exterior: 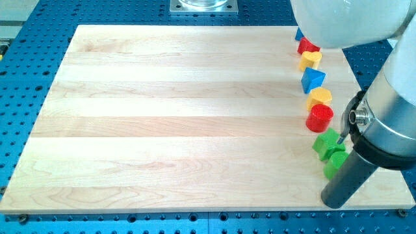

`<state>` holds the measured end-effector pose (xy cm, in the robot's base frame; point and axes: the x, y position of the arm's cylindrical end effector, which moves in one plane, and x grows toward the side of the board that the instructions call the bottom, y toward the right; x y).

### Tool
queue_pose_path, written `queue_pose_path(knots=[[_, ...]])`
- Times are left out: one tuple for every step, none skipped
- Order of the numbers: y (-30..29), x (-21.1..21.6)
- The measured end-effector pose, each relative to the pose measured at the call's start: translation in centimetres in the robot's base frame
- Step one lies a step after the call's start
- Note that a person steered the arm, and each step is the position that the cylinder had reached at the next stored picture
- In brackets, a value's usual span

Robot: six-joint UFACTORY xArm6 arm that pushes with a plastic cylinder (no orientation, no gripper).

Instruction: Move the blue cube towards the top left corner of the board

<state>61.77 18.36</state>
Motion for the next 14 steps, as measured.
queue_pose_path(knots=[[0.0,0.0],[-0.1,-0.3],[-0.1,-0.8],[-0.2,-0.8],[0.4,-0.1],[5.1,-4.7],[10.9,-12.6],[15.6,-15.1],[16.2,-22.3],[15.5,-26.8],[15.8,-30.4],[16.1,-34.4],[15.8,-39.8],[13.5,-41.3]])
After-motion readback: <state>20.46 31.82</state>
